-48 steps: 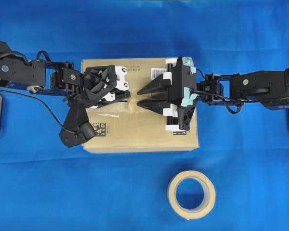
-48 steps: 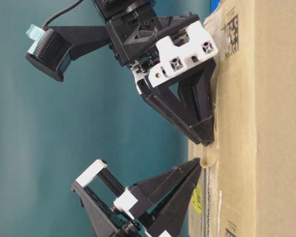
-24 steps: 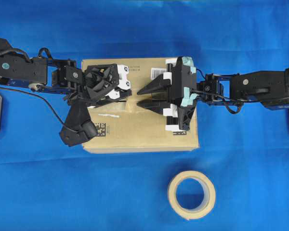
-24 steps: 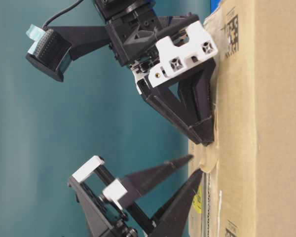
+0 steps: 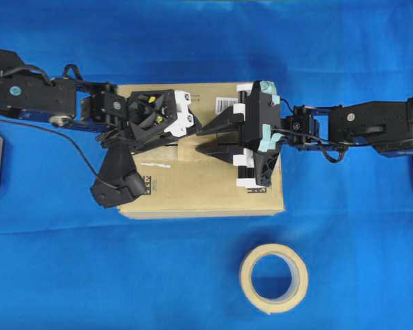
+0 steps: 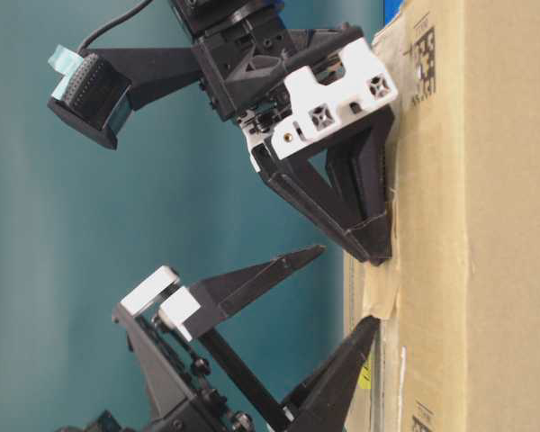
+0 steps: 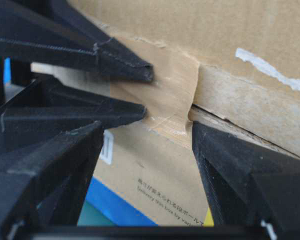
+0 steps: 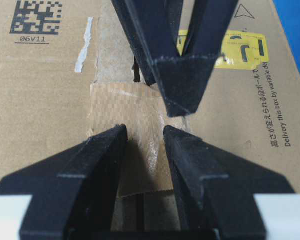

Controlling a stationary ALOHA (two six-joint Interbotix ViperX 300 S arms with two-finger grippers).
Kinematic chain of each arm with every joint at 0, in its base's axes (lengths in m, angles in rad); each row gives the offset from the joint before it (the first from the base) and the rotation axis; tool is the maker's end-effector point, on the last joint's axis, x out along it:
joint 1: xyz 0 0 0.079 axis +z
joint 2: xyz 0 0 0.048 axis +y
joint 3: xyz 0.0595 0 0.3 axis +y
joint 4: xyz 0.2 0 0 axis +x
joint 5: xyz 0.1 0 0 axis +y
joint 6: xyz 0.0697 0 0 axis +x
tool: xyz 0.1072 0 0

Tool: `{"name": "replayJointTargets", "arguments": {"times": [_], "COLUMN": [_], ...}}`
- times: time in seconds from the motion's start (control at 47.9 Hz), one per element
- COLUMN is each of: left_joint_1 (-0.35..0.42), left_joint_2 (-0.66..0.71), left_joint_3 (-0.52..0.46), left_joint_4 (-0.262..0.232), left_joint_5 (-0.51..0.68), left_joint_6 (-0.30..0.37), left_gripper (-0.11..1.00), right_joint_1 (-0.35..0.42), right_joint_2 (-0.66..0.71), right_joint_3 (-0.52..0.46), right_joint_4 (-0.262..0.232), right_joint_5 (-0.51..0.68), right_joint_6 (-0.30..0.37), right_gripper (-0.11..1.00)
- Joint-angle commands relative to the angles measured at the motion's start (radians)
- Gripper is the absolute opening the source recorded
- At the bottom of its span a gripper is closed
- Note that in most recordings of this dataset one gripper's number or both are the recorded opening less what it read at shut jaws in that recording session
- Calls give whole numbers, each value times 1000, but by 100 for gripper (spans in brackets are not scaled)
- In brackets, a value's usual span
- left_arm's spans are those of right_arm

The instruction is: Apply tape along the seams of the closed cardboard box to seal it securely.

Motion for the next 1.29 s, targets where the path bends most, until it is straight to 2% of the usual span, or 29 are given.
{"name": "replayJointTargets", "arguments": {"times": [0.0, 0.584, 0.96, 1.273], "left_joint_1": [5, 5, 5, 5], "left_joint_2": [3, 15, 2, -69], "left_joint_3": [-37, -89, -92, -72], "left_joint_4": [3, 20, 20, 12], "left_joint_5": [51, 198, 219, 207], "left_joint_6": [3, -2, -5, -21], "left_gripper": [70, 70, 70, 70], "right_joint_1": [-3, -2, -3, -3], "right_joint_2": [-9, -9, -9, -9], "right_joint_3": [-9, -6, -6, -6], "right_joint_4": [2, 2, 2, 2], "right_joint_5": [-2, 3, 3, 3], "right_joint_6": [-3, -2, -2, -2], "right_gripper": [40, 40, 40, 40]}}
